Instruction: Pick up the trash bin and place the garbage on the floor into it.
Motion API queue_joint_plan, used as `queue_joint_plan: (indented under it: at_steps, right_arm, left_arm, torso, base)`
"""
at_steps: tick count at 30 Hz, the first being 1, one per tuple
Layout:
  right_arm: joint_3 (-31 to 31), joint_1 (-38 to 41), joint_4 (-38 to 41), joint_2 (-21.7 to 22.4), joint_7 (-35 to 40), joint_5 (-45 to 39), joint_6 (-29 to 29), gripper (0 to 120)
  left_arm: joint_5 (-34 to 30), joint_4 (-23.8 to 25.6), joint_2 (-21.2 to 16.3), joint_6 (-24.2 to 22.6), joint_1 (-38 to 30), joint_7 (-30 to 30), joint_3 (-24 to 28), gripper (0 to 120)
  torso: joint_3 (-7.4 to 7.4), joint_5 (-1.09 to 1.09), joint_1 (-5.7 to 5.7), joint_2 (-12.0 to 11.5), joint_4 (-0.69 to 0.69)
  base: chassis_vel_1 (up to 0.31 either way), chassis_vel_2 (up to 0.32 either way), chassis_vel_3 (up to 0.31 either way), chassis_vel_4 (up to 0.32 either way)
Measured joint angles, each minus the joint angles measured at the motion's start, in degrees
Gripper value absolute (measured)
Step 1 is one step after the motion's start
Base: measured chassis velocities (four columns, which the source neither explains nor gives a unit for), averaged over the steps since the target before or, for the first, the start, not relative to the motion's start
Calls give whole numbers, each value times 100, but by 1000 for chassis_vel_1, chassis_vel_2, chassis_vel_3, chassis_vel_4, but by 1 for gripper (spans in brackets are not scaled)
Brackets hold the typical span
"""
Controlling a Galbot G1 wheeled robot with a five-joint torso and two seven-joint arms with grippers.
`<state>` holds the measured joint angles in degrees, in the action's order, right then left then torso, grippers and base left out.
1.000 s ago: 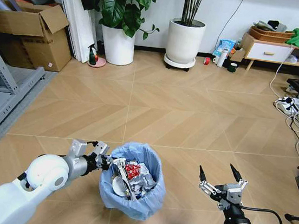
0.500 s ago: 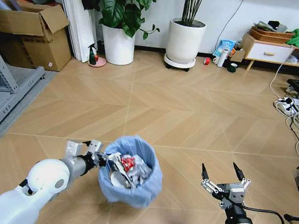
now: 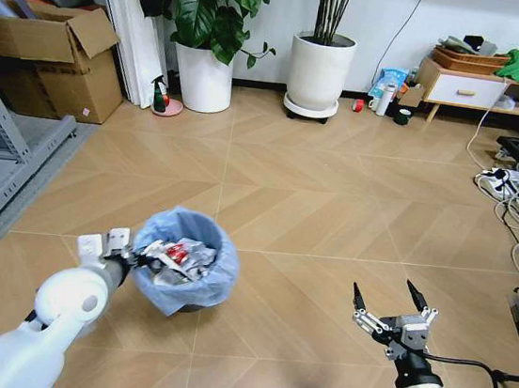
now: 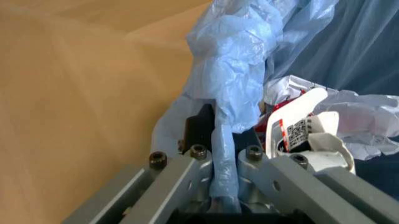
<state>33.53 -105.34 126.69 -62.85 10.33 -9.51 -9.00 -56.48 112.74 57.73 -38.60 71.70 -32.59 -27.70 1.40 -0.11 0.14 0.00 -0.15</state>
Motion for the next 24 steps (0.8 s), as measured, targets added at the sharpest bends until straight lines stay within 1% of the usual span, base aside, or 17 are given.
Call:
queue_joint_plan:
  at_steps: [2, 5, 9, 13, 15, 18, 24]
  right_arm:
    - [41, 34, -23, 105, 17, -75, 31, 100]
    - [54, 55, -39, 148, 27, -114, 41, 100]
    - [63, 111, -80, 206, 51, -183, 51, 100]
    - [63, 146, -124, 205, 53, -190, 50, 100]
    - [58, 152, -131, 199, 54, -190, 43, 100]
    - [97, 144, -132, 200, 55, -196, -1, 100]
    - [109, 137, -130, 206, 55, -217, -14, 100]
  left_arm:
    - [47, -49, 62, -1, 269, -60, -231, 0]
    - [123, -102, 95, 26, 404, -48, -319, 0]
    - [269, -318, 252, 108, 536, -93, -400, 0]
    - [282, -365, 346, 151, 539, -116, -337, 0]
    - [266, -414, 433, 192, 474, -209, -230, 0]
    - [261, -564, 505, 287, 340, -300, -81, 0]
    - [309, -690, 555, 329, 264, -279, -54, 0]
  torso:
    - [0, -1, 0, 0, 2]
    - [0, 1, 0, 0, 1]
    - [0, -2, 0, 0, 1]
    - [0, 1, 0, 0, 0]
    - [0, -1, 0, 0, -1]
    - [0, 1, 0, 0, 0]
    - [-1, 4, 0, 0, 0]
  base:
    - [0, 0, 0, 0]
    - [0, 0, 0, 0]
    - [0, 0, 0, 0]
    - [0, 0, 0, 0]
    - [0, 0, 0, 0]
    - [0, 0, 0, 0]
    - [0, 0, 0, 0]
